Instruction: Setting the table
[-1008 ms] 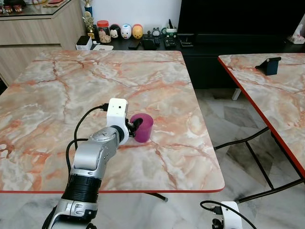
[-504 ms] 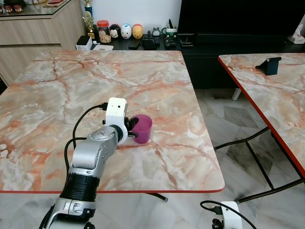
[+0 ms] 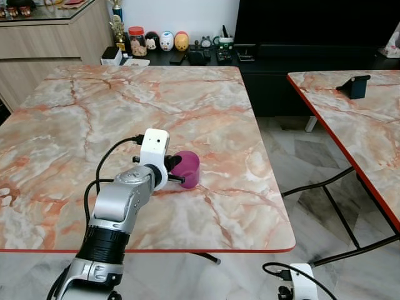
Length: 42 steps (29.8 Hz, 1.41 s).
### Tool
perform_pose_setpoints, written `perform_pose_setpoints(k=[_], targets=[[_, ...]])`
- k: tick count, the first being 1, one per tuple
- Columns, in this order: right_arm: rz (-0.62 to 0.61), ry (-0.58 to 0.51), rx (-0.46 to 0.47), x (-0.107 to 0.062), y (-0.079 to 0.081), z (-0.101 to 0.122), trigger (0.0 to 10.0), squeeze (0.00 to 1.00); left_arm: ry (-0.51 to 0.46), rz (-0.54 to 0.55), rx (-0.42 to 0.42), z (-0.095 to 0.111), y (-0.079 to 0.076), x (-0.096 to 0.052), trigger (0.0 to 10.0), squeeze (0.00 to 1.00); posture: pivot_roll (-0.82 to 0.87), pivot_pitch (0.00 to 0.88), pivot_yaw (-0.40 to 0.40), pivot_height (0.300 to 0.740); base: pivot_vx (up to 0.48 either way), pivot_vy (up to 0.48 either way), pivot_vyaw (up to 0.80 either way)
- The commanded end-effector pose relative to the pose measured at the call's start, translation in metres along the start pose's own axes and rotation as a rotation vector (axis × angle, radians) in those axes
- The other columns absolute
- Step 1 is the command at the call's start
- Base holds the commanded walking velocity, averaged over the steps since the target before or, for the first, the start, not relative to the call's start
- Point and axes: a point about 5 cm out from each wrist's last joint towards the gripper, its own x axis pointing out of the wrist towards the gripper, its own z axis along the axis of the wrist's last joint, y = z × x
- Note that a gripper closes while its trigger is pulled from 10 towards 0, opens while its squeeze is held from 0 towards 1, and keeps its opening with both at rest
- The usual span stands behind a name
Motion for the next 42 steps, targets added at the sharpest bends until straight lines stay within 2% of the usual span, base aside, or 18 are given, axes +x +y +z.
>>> perform_pose_setpoints(k=[1,14,16,19,20,22,25,28,34,36,37,38,39,40,42], targets=[[-0.002,0.006,-0.015,0.0,-0.002,0.001,10.0,0.0,-0.01,0.0,0.033,0.005,-0.002,-0.002,0.0,0.0,0.12,0.0,-0.043,0.707,0.0,0.0,0.0],[-0.002,0.007,-0.016,0.0,-0.003,0.0,10.0,0.0,-0.019,-0.007,0.065,0.005,-0.004,-0.002,0.0,0.0,0.12,0.0,-0.044,0.707,0.0,0.0,0.0],[-0.002,0.007,-0.016,0.0,-0.003,0.001,10.0,0.0,-0.053,0.004,0.059,0.008,-0.003,-0.002,0.0,0.0,0.12,0.0,-0.045,0.707,0.0,0.0,0.0],[-0.003,0.007,-0.016,0.0,-0.003,0.0,10.0,0.0,-0.179,0.027,0.008,0.021,0.0,-0.005,0.0,0.0,0.12,0.0,-0.046,0.707,0.0,0.0,0.0],[-0.004,0.007,-0.015,0.0,-0.003,0.0,10.0,0.0,-0.236,0.042,-0.011,0.026,0.002,-0.007,2.2,0.0,0.12,0.0,-0.047,0.707,0.0,0.0,0.0],[-0.005,0.008,-0.015,0.0,-0.004,0.0,10.0,0.0,-0.254,0.051,-0.013,0.026,0.003,-0.009,10.0,0.0,0.12,0.0,-0.048,0.707,0.0,0.0,0.0],[-0.008,0.008,-0.015,0.0,-0.004,0.0,10.0,0.0,-0.275,0.078,-0.017,0.026,0.007,-0.011,10.0,0.0,0.12,0.0,-0.048,0.707,0.0,0.0,0.0],[-0.01,0.009,-0.013,0.0,-0.005,0.0,10.0,0.0,-0.352,0.152,-0.042,0.026,0.016,-0.016,10.0,0.0,0.12,0.0,-0.049,0.707,0.0,0.0,0.0],[-0.027,0.009,0.029,-0.001,-0.006,-0.001,10.0,0.0,-0.421,0.256,-0.092,0.009,0.035,-0.027,10.0,0.0,0.12,0.0,-0.059,0.707,0.0,0.0,0.0],[-0.032,0.007,0.051,-0.001,-0.006,-0.002,10.0,0.0,-0.448,0.29,-0.074,0.009,0.039,-0.031,10.0,0.0,0.12,0.0,-0.061,0.707,0.0,0.0,0.0],[-0.037,0.009,0.064,-0.001,-0.006,-0.002,10.0,0.0,-0.455,0.312,-0.031,0.008,0.041,-0.032,10.0,0.0,0.13,0.0,-0.061,0.707,0.0,0.0,0.0],[-0.048,0.009,0.099,-0.001,-0.007,-0.003,10.0,0.0,-0.477,0.357,0.077,0.006,0.044,-0.036,10.0,0.0,0.13,0.0,-0.063,0.707,0.0,0.0,0.0],[-0.048,0.009,0.099,-0.001,-0.007,-0.003,10.0,0.0,-0.477,0.357,0.077,0.006,0.044,-0.036,10.0,0.0,0.13,0.0,-0.063,0.707,0.0,0.0,0.0],[-0.054,0.009,0.117,-0.001,-0.007,-0.004,10.0,0.0,-0.493,0.382,0.115,0.005,0.046,-0.038,10.0,0.0,0.13,0.0,-0.063,0.707,0.0,0.0,0.0],[-0.058,0.008,0.13,-0.001,-0.007,-0.004,10.0,0.0,-0.512,0.407,0.096,0.004,0.049,-0.04,10.0,0.0,0.13,0.0,-0.064,0.707,0.0,0.0,0.0]])
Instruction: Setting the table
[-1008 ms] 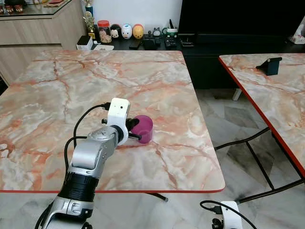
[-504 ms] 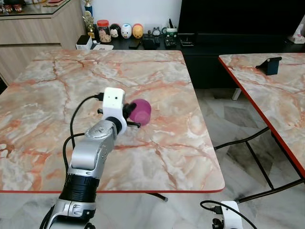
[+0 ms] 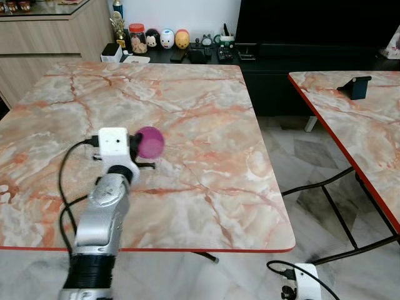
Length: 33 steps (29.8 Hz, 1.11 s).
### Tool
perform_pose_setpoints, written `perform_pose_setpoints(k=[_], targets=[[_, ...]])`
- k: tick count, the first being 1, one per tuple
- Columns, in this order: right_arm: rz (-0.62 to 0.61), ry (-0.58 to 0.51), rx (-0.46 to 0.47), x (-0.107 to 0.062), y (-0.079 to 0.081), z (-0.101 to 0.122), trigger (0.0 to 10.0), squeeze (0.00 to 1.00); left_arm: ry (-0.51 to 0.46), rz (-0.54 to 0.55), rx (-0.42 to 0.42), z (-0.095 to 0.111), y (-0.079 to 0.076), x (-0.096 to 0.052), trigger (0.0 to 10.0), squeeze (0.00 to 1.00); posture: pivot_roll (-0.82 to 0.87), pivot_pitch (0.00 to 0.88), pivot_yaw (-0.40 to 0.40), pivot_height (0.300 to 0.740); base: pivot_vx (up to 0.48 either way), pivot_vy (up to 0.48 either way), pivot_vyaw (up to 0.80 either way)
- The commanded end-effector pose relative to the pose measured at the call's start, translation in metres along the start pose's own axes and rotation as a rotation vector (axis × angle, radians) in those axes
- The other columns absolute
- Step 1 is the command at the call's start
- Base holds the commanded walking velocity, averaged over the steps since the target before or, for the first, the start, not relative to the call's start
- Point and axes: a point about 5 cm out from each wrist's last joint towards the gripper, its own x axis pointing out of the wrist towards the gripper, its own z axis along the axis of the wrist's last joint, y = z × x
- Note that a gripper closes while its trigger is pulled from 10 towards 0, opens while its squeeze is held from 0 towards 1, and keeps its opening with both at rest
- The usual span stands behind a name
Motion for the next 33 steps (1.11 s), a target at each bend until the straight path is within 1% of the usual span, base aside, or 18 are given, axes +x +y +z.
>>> perform_pose_setpoints(k=[1,3,4,5,11,13,15,17,19,29,33], targets=[[-0.015,0.009,0.044,0.0,-0.002,-0.003,10.0,0.0,-0.047,0.031,0.006,0.005,0.002,-0.002,10.0,0.0,0.13,0.0,-0.064,0.707,0.0,0.0,0.0],[-0.023,0.008,0.067,-0.001,-0.002,-0.003,10.0,0.0,-0.086,0.063,-0.003,0.007,0.006,-0.002,10.0,0.0,0.13,0.0,-0.064,0.707,0.0,0.0,0.0],[-0.023,0.008,0.067,-0.001,-0.002,-0.003,10.0,0.0,-0.086,0.063,-0.003,0.007,0.006,-0.002,10.0,0.0,0.13,0.0,-0.064,0.707,0.0,0.0,0.0],[-0.022,0.01,0.065,-0.001,-0.002,-0.004,10.0,0.0,-0.109,0.074,-0.003,0.009,0.007,-0.003,10.0,0.0,0.13,0.0,-0.062,0.707,0.0,0.0,0.0],[-0.016,0.014,0.062,-0.001,-0.002,-0.005,10.0,0.0,-0.118,0.04,0.023,0.005,-0.001,-0.008,10.0,0.0,0.13,0.0,-0.064,0.707,0.0,0.0,0.0],[-0.015,0.015,0.06,-0.001,-0.002,-0.005,10.0,0.0,-0.115,0.036,0.021,0.005,-0.002,-0.008,10.0,0.0,0.13,0.0,-0.064,0.707,0.0,0.0,0.0],[-0.012,0.019,0.048,-0.001,-0.002,-0.006,10.0,0.0,-0.121,-0.003,0.034,0.005,-0.009,-0.007,10.0,0.0,0.13,0.0,-0.067,0.707,0.0,0.0,0.0],[-0.011,0.022,0.043,-0.001,-0.002,-0.006,10.0,0.0,-0.131,-0.006,0.039,0.006,-0.011,-0.007,10.0,0.0,0.13,0.0,-0.068,0.707,0.0,0.0,0.0],[-0.011,0.023,0.044,-0.001,-0.002,-0.007,10.0,0.0,-0.142,-0.005,0.062,0.007,-0.012,-0.006,10.0,0.0,0.13,0.0,-0.07,0.707,0.0,0.0,0.0],[-0.017,0.021,0.049,-0.001,-0.003,-0.005,10.0,0.0,-0.155,-0.014,0.056,0.01,-0.015,-0.005,10.0,0.0,0.13,0.0,-0.073,0.707,0.0,-0.29,0.0],[-0.015,0.039,-0.017,-0.001,-0.004,-0.004,10.0,0.0,-0.157,-0.019,0.063,0.01,-0.018,-0.004,10.0,0.0,0.12,0.0,-0.073,0.707,0.0,-0.307,0.0]])
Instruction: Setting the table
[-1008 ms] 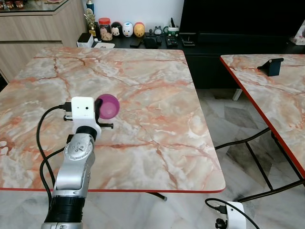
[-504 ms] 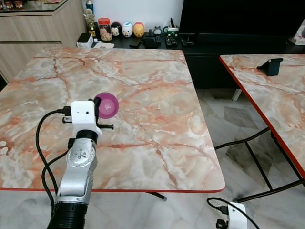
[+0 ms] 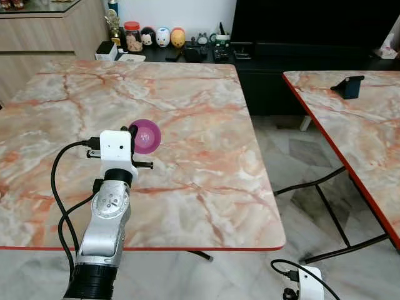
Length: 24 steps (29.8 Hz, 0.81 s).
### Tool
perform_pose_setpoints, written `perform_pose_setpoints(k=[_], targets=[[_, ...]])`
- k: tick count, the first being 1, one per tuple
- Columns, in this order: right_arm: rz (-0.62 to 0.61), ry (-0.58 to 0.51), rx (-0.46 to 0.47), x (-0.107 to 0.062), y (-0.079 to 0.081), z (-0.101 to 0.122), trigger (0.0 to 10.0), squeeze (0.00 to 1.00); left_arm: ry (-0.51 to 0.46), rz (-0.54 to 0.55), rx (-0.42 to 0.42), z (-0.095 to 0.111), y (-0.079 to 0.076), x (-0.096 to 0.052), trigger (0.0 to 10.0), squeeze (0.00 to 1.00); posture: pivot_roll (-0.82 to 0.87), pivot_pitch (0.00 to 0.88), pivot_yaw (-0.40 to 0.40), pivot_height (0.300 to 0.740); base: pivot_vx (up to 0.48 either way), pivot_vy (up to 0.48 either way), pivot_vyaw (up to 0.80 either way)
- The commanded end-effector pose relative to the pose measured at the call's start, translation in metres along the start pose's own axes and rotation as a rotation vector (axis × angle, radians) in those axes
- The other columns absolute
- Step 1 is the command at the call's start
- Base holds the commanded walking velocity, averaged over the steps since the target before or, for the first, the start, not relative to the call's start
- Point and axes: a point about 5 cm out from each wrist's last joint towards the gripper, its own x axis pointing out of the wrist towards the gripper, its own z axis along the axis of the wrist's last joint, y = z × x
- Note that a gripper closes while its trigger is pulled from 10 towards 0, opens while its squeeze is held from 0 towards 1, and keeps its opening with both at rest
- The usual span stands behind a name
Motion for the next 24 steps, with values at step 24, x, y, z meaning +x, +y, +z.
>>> perform_pose_setpoints(k=[24], targets=[[-0.005,0.008,-0.007,0.0002,-0.002,0.0011,10.0,0.0,-0.05,-0.006,-0.003,0.0083,-0.0035,0.0092,10.0,0.0,0.12,0.0,-0.071,0.707,0.0,-0.307,0.0]])
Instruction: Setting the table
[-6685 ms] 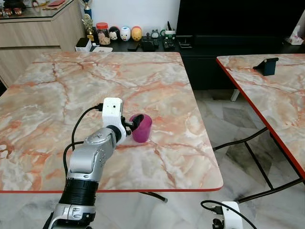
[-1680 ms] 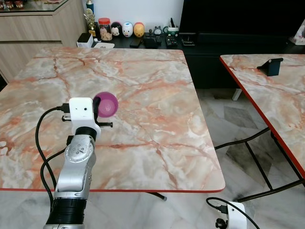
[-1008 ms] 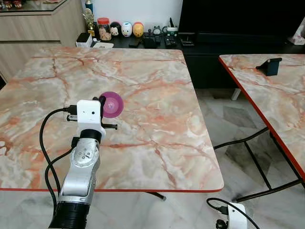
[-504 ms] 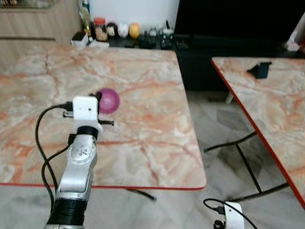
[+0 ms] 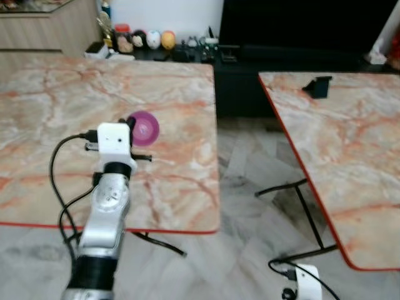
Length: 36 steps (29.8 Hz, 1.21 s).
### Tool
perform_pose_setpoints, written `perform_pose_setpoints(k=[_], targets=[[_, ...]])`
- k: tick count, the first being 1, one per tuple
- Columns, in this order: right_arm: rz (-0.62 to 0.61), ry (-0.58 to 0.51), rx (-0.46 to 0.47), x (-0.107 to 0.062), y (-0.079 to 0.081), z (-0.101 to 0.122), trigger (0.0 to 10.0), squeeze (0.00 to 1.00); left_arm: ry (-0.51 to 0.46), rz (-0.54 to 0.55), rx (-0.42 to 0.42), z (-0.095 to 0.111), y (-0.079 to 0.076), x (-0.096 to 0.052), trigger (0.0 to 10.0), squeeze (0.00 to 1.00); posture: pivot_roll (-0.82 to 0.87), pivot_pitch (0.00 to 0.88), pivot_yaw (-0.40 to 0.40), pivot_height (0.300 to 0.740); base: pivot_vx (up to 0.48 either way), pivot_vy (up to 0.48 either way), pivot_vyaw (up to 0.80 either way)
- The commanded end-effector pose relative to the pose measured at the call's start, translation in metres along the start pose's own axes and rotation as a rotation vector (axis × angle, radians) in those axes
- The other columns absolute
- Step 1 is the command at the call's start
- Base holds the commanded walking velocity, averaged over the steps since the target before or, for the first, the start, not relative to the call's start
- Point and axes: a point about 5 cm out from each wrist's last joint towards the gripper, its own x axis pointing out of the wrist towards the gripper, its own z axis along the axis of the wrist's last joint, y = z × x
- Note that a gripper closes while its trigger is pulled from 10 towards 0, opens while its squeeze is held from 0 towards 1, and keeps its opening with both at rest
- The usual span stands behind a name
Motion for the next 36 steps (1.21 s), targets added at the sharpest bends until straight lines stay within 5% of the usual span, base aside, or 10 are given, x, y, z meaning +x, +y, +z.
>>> perform_pose_setpoints(k=[1,36], targets=[[0.009,-0.004,0.002,0.0004,0.0039,0.0016,10.0,0.0,-0.022,0.018,0.018,0.0045,0.0075,0.0027,10.0,0.0,0.12,0.0,-0.072,0.707,0.0,-0.304,0.0],[0.012,-0.013,0.02,0.0005,0.005,0.0024,10.0,0.0,-0.051,0.008,0.012,0.0113,0.0049,0.0076,10.0,0.0,0.12,0.0,-0.069,0.707,0.0,-0.304,0.0]])
